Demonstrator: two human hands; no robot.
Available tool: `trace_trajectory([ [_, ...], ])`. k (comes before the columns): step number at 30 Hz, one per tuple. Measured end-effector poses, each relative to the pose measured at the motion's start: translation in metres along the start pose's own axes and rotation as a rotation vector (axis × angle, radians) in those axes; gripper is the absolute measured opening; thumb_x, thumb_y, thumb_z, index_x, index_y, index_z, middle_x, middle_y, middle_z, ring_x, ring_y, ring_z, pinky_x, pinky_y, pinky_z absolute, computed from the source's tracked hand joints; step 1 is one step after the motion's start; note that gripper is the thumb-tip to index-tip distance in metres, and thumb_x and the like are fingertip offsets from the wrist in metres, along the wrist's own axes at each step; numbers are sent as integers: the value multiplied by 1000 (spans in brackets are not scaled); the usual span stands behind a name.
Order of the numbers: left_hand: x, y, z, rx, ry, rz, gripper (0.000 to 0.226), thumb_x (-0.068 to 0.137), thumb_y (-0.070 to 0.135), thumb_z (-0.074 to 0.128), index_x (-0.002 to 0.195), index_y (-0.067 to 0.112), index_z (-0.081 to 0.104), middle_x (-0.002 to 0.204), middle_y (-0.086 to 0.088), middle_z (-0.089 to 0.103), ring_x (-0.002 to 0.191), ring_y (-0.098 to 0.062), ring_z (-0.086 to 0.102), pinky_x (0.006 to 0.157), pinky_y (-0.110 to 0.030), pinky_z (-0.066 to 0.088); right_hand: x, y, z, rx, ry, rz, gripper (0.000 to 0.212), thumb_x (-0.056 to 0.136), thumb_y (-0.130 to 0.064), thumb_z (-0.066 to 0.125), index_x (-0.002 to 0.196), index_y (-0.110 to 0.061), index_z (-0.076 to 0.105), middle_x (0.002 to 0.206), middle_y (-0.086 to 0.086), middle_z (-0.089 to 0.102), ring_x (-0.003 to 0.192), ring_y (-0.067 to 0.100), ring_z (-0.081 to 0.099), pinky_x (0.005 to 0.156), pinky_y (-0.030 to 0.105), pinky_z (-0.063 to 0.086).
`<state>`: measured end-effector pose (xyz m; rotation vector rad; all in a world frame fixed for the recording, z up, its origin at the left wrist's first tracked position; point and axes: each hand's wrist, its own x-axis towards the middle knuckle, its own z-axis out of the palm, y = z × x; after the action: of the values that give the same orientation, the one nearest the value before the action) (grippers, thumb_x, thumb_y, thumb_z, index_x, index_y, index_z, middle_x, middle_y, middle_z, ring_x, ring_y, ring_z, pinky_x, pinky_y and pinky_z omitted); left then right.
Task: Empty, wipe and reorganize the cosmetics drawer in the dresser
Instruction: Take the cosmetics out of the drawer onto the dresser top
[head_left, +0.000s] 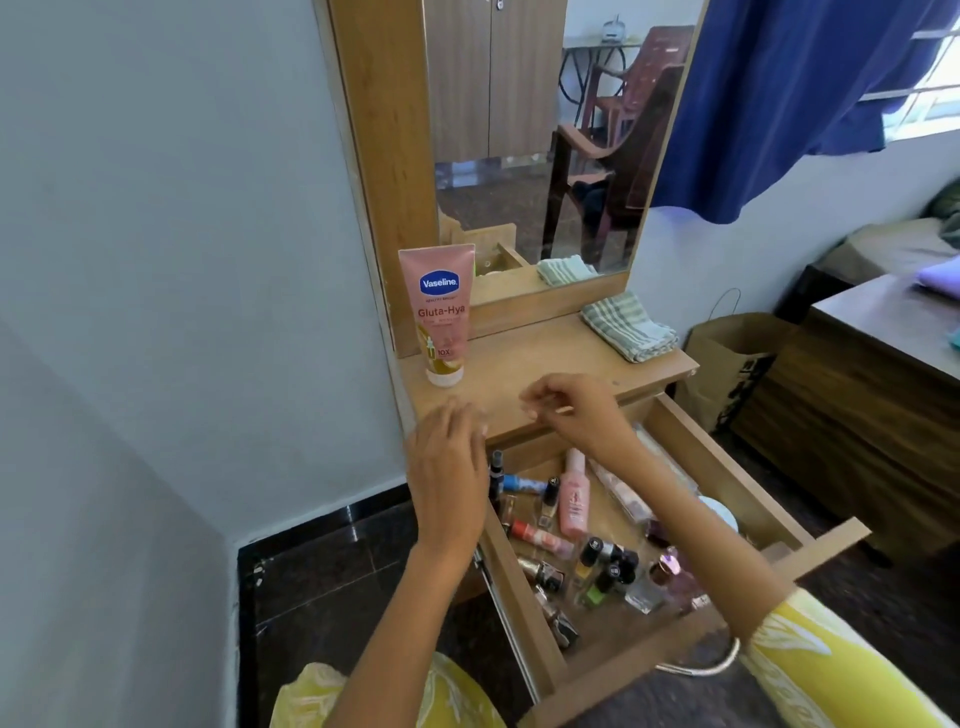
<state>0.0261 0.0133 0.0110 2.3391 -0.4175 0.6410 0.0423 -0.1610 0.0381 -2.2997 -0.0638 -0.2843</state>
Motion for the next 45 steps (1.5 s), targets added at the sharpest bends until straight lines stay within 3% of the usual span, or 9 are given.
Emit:
trace_trajectory([
  [3, -22, 1, 2, 122, -209, 2, 44, 100, 26, 39, 143, 16, 36, 151, -5, 31, 143, -20, 22, 118, -38, 12, -36, 11, -20, -164, -145, 19, 12, 83, -23, 70, 94, -19, 69, 87, -11, 67, 77, -3, 59, 68, 10, 43],
  [5, -29, -5, 7, 246, -318, -11, 49, 103, 34, 25, 149, 19, 17, 157, -2, 10, 146, -16, 2, 117, -35, -4, -53, 17, -18, -281, -208, 39, 17, 81, -34, 72, 92, -21, 67, 84, -15, 63, 73, -6, 56, 64, 9, 40],
  [9, -32, -8, 10, 365, -395, -10, 53, 103, 37, 16, 148, 17, -3, 158, -2, -7, 145, -16, -10, 115, -35, -10, -62, 27, 7, -496, -272, 73, 22, 80, -30, 70, 97, -18, 62, 98, -4, 67, 90, 13, 62, 67, 23, 41],
  [21, -35, -14, 7, 404, -425, 28, 56, 104, 28, 21, 145, 16, -15, 155, -2, -18, 142, -16, -18, 118, -37, -8, -65, 33, 21, -461, -348, 39, 23, 84, -21, 67, 107, -24, 64, 103, 2, 60, 94, 18, 57, 85, 37, 48],
  [25, -36, -14, 6, 401, -417, 33, 56, 103, 27, 22, 146, 16, -13, 156, -2, -17, 143, -16, -17, 117, -36, -9, -68, 35, 13, -389, -329, 80, 29, 80, -5, 65, 108, -14, 64, 103, 5, 63, 92, 20, 63, 81, 36, 53],
  [29, -36, -13, 6, 404, -419, 23, 56, 103, 26, 22, 146, 16, -13, 156, -3, -18, 143, -16, -17, 116, -36, -10, -68, 46, 3, -363, -58, 299, 9, 81, -9, 67, 90, -11, 69, 90, 6, 70, 86, 22, 64, 76, 38, 53],
  [33, -35, -9, 7, 393, -421, 0, 57, 103, 25, 24, 146, 16, -13, 156, -3, -17, 143, -16, -17, 113, -35, -13, -58, 51, 18, -477, -211, 523, 21, 83, -26, 67, 80, -9, 56, 90, 10, 66, 87, 25, 63, 57, 27, 44],
  [38, -35, -7, 7, 398, -428, -11, 58, 103, 24, 25, 146, 15, -13, 156, -4, -18, 143, -17, -18, 115, -36, -11, -47, 51, 37, -410, -106, 619, 30, 78, -25, 66, 64, -21, 40, 74, -1, 51, 68, 13, 51, 56, 28, 42],
  [45, -35, -6, 6, 415, -439, -9, 61, 102, 26, 28, 146, 15, -14, 156, -4, -19, 143, -17, -18, 114, -37, -11, -56, 59, 30, -177, -164, 772, 35, 72, -29, 76, 94, -7, 58, 92, 12, 67, 83, 25, 68, 76, 39, 59],
])
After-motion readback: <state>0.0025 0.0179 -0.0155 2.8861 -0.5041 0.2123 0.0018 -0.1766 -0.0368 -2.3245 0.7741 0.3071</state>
